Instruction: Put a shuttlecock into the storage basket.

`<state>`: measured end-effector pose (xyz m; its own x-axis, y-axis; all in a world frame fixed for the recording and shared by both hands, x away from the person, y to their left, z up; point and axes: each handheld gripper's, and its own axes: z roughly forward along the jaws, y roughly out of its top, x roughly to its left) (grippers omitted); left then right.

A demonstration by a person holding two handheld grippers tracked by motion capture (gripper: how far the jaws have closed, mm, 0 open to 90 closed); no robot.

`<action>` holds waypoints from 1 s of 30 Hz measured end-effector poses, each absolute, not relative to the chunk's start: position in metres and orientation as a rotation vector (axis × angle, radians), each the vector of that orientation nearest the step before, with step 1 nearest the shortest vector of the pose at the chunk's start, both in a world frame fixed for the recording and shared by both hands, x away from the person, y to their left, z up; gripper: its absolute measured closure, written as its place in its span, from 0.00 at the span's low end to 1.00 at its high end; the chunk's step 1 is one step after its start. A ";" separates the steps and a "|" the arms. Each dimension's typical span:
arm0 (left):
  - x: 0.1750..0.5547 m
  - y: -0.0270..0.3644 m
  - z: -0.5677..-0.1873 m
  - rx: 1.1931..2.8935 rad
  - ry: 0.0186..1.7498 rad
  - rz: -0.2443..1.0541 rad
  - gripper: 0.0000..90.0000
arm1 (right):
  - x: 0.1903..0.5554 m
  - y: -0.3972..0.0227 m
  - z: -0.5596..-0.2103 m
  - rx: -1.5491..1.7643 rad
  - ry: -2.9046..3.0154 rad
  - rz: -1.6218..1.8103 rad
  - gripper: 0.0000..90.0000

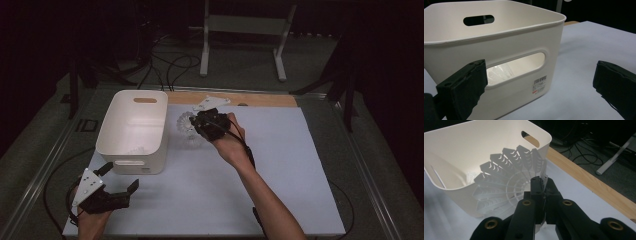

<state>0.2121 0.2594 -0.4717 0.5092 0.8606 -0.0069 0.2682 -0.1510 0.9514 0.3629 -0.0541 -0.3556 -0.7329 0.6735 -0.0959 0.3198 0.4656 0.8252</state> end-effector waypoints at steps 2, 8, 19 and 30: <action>0.212 0.259 -0.472 1.688 0.967 0.695 0.00 | 0.363 -0.053 -0.356 0.836 2.308 1.173 0.98; 0.212 0.260 -0.472 1.687 0.967 0.694 0.00 | 0.363 -0.051 -0.355 0.827 2.311 1.175 0.98; 0.212 0.259 -0.472 1.688 0.967 0.693 0.00 | 0.364 -0.047 -0.354 0.824 2.313 1.182 0.98; 0.212 0.259 -0.472 1.688 0.967 0.694 0.00 | 0.364 -0.043 -0.352 0.816 2.310 1.191 0.98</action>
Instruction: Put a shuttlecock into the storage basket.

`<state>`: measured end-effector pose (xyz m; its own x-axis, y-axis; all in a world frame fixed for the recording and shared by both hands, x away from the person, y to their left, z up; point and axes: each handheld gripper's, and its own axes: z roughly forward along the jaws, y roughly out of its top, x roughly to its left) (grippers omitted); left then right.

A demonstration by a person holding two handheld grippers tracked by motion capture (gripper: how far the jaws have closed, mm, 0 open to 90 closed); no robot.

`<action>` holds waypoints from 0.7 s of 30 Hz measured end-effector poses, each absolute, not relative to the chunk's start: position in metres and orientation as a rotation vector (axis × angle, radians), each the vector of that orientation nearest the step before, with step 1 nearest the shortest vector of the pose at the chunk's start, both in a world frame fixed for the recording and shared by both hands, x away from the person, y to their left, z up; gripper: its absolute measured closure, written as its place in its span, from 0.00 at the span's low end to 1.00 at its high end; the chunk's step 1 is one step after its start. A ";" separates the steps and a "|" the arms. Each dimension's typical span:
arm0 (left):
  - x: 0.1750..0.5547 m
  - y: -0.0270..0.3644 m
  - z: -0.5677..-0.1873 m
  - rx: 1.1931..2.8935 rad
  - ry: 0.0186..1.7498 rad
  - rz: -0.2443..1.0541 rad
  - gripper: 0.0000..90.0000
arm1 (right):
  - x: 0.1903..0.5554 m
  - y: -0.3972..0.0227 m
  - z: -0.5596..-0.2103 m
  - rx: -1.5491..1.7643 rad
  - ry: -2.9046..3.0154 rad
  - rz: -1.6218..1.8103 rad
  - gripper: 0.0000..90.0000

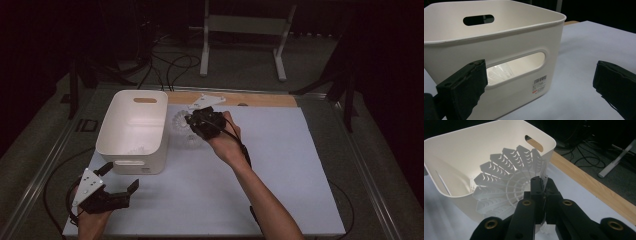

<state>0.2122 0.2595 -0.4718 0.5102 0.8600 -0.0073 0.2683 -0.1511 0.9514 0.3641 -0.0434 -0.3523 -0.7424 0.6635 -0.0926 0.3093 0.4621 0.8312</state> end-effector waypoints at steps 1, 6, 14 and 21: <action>0.212 0.260 -0.472 1.688 0.967 0.694 0.00 | 0.364 -0.043 -0.352 0.817 2.311 1.191 0.98; 0.212 0.260 -0.472 1.688 0.967 0.694 0.00 | 0.364 -0.041 -0.351 0.812 2.312 1.198 0.98; 0.212 0.260 -0.472 1.687 0.967 0.694 0.00 | 0.365 -0.038 -0.351 0.804 2.311 1.207 0.98; 0.212 0.260 -0.472 1.687 0.968 0.694 0.00 | 0.365 -0.035 -0.349 0.805 2.309 1.215 0.98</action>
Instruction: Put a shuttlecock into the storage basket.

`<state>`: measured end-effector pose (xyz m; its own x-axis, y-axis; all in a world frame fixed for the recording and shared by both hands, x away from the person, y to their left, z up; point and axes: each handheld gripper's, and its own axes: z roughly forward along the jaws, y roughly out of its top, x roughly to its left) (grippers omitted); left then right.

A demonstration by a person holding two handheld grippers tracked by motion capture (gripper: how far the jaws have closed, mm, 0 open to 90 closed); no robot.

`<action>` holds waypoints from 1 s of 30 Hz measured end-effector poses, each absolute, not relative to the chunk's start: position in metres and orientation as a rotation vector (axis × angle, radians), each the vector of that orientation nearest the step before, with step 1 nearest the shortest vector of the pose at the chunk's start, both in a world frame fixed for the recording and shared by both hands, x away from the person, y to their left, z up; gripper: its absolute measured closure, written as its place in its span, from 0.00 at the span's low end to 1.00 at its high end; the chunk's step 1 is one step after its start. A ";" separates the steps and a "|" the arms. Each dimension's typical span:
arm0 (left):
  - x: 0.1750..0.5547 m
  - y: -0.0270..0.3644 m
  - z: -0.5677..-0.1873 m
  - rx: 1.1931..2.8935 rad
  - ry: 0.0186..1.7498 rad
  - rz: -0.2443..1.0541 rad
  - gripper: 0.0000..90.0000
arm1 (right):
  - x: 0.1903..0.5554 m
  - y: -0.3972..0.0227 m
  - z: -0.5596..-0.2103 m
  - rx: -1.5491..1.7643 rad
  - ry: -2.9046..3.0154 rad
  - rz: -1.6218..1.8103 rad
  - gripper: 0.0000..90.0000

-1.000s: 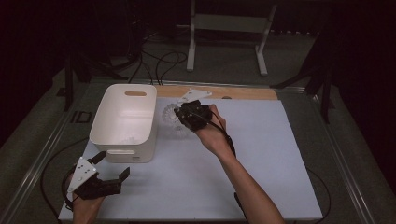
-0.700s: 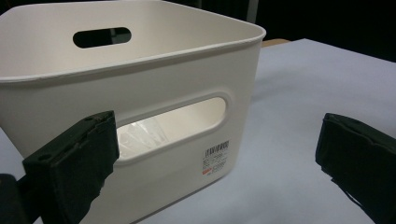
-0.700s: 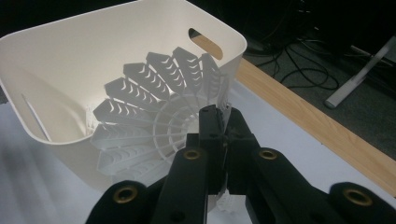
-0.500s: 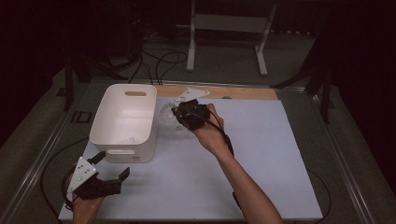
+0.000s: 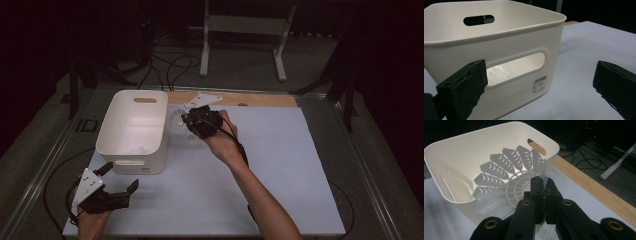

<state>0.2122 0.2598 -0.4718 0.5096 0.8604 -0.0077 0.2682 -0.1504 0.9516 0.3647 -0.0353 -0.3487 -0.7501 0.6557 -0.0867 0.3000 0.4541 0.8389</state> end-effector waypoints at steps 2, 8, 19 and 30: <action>0.212 0.260 -0.472 1.688 0.967 0.695 0.00 | 0.365 -0.034 -0.348 0.804 2.312 1.214 0.98; 0.212 0.260 -0.472 1.687 0.968 0.695 0.00 | 0.366 -0.032 -0.349 0.809 2.314 1.215 0.98; 0.212 0.260 -0.472 1.688 0.967 0.694 0.00 | 0.367 -0.028 -0.348 0.804 2.311 1.224 0.98; 0.212 0.260 -0.472 1.688 0.966 0.693 0.00 | 0.367 -0.021 -0.345 0.797 2.310 1.234 0.98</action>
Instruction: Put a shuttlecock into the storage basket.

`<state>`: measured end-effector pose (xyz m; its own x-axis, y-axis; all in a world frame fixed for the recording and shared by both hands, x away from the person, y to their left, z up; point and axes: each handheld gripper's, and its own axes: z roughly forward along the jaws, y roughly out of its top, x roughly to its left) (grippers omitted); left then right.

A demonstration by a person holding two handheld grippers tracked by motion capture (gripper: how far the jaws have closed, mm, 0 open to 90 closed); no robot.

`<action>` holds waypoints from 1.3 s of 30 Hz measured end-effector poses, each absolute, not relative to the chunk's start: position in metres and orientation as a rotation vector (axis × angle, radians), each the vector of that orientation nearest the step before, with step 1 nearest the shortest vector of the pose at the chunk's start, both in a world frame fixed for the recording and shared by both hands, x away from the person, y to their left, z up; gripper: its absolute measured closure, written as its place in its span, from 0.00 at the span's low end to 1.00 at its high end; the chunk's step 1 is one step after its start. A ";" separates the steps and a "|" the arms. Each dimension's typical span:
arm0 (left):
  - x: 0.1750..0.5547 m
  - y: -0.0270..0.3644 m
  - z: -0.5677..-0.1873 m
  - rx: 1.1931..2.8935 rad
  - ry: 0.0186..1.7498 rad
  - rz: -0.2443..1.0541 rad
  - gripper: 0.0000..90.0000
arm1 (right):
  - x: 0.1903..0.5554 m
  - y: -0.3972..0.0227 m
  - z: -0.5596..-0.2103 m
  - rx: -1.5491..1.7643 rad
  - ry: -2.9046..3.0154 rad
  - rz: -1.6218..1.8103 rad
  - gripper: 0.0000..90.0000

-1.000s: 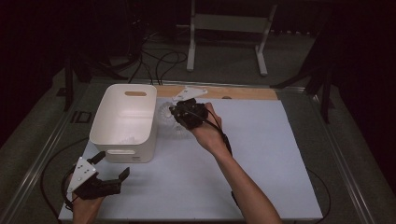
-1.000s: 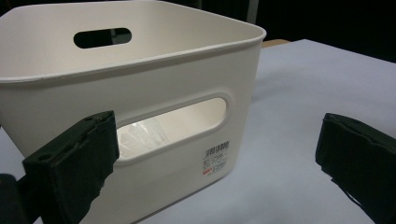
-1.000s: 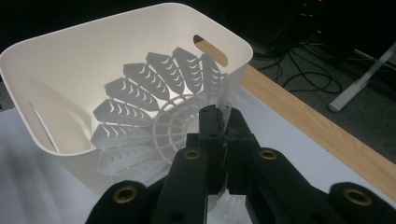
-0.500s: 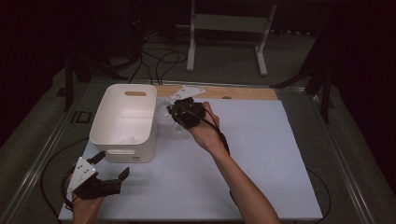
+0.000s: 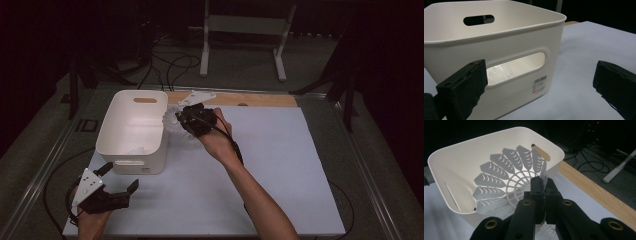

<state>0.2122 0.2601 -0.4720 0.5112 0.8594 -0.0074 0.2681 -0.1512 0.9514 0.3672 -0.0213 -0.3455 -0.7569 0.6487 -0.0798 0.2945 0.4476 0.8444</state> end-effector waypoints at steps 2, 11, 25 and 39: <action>0.212 0.260 -0.472 1.687 0.967 0.693 0.00 | 0.367 -0.021 -0.346 0.801 2.315 1.234 0.98; 0.212 0.260 -0.472 1.687 0.967 0.693 0.00 | 0.369 -0.016 -0.346 0.794 2.313 1.240 0.98; 0.212 0.260 -0.472 1.688 0.967 0.693 0.00 | 0.371 -0.014 -0.348 0.809 2.325 1.276 0.98; 0.212 0.261 -0.472 1.685 0.970 0.693 0.00 | 0.372 -0.005 -0.348 0.802 2.336 1.285 0.98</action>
<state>0.2121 0.2609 -0.4723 0.5084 0.8611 -0.0096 0.2695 -0.1485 0.9515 0.3717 -0.0054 -0.3475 -0.7762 0.6295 -0.0363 0.3064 0.4269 0.8508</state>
